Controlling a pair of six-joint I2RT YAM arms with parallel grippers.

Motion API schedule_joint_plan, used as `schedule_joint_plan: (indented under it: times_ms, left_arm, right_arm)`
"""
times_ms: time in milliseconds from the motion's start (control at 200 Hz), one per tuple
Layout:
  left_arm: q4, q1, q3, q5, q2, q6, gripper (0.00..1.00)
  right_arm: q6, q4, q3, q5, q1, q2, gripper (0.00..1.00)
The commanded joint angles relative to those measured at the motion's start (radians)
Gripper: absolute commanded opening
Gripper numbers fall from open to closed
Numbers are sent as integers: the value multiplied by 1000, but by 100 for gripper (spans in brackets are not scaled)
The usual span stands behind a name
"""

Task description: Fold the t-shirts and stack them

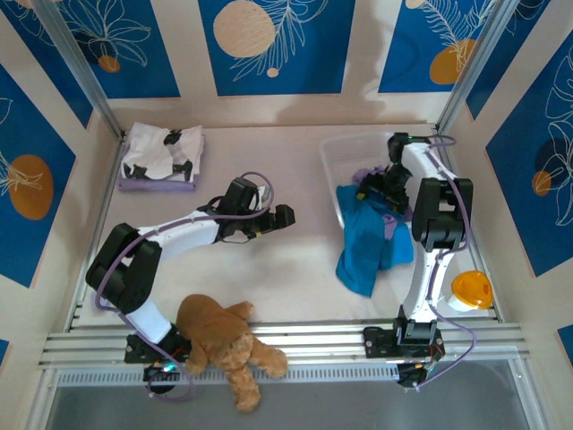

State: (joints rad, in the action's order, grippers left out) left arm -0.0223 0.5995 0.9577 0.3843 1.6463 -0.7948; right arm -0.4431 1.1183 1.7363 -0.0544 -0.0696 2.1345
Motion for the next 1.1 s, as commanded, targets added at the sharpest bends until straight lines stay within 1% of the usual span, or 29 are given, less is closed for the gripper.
schedule_joint_plan:
  times_ms: [0, 130, 225, 280, 350, 460, 550, 720, 810, 920, 1015, 1095]
  left_arm:
    - [15, -6, 4, 19, -9, -1, 99]
    - [-21, -6, 36, 21, 8, 11, 99]
    - [-39, -6, 51, 19, 15, 18, 99]
    - [-47, -6, 56, 18, 17, 21, 99]
    - [-64, -6, 64, 16, 15, 25, 99]
    - [-89, -6, 78, 13, 10, 39, 99]
    - [-117, -6, 96, 10, 11, 58, 99]
    - [-123, -6, 108, 8, 25, 66, 99]
    - [-127, -6, 118, 13, 40, 66, 99]
    - [-133, -6, 128, 10, 35, 68, 99]
    - [-148, -7, 136, -6, 22, 85, 99]
    - [-157, -11, 138, -15, 10, 93, 99]
  right_arm:
    - [17, -3, 129, -66, -65, 101, 99]
    - [40, 64, 328, -85, -119, 209, 99]
    - [75, 86, 441, -74, -147, 268, 99]
    - [92, 101, 500, -93, -158, 298, 99]
    - [91, 134, 591, -109, -177, 341, 99]
    - [80, 181, 716, -97, -210, 395, 99]
    - [101, 165, 733, -104, -223, 398, 99]
    - [196, 138, 768, -207, -222, 398, 99]
    - [208, 147, 803, -227, -229, 387, 99]
    - [201, 146, 787, -203, -226, 319, 99]
    - [210, 137, 725, -185, -206, 228, 99]
    - [229, 138, 666, -208, -186, 165, 99]
